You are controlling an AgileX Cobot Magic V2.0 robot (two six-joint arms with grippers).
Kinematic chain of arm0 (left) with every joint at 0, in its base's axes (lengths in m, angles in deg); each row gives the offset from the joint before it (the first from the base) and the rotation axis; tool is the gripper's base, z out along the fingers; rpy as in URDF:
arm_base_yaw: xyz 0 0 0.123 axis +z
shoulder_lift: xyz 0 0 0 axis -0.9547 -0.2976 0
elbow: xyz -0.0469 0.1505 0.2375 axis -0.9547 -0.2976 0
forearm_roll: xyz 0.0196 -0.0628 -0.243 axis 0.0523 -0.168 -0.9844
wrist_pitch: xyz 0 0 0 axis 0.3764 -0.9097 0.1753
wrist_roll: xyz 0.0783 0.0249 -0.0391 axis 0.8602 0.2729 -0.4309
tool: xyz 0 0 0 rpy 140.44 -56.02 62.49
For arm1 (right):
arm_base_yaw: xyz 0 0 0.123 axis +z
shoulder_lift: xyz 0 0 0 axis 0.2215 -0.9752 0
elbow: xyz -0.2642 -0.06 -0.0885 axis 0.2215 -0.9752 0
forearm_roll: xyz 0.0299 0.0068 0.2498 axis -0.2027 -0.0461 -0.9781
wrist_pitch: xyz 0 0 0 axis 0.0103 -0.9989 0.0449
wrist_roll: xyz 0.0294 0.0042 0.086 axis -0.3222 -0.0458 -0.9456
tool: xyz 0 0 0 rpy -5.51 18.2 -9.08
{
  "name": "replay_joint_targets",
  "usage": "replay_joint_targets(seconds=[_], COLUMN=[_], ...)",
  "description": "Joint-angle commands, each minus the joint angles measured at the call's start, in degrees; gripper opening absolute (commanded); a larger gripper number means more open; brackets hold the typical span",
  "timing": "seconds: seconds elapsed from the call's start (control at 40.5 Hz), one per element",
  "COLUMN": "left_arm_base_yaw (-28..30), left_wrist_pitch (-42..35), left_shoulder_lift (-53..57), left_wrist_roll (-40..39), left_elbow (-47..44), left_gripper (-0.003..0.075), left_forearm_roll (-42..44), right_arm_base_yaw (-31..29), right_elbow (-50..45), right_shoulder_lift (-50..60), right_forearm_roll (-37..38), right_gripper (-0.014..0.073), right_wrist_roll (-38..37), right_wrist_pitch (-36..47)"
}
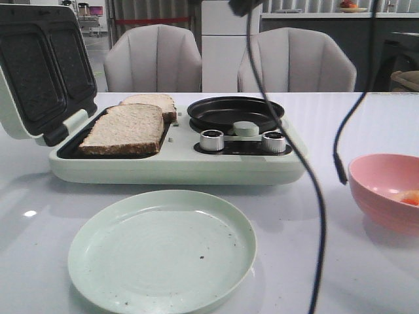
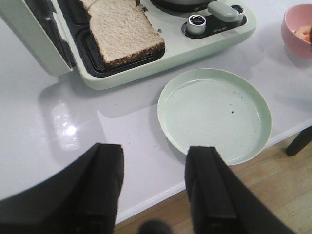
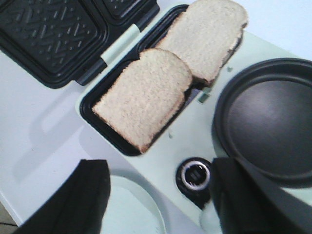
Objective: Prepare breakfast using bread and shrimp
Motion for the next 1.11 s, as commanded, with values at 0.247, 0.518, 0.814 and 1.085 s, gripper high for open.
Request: replay_joint_targets(seconds=[0.247, 0.518, 0.814, 1.085], left_arm_base_yaw=[-0.31, -0.31, -0.31, -0.31], left_wrist_pitch=[-4.21, -4.21, -4.11, -0.20], left_shoulder_lift=[-0.07, -0.07, -0.07, -0.07], left_wrist_roll=[-0.10, -0.10, -0.10, -0.10], left_elbow=[1.55, 1.55, 1.55, 1.55], left_gripper=[0.0362, 0.0362, 0.0362, 0.0362], left_forearm_roll=[0.90, 0.90, 0.90, 4.37], right_arm_base_yaw=[0.05, 0.05, 0.05, 0.05], right_elbow=[-20.24, -39.21, -52.70, -54.74], right_shoulder_lift=[26.51, 43.92, 58.21, 61.40], right_forearm_roll=[15.44, 15.62, 15.62, 14.52], right_gripper=[0.0540, 0.0540, 0.0540, 0.0540], right_wrist_roll=[-8.97, -9.60, -13.23, -13.65], right_wrist_pitch=[1.17, 2.85, 4.86, 2.97])
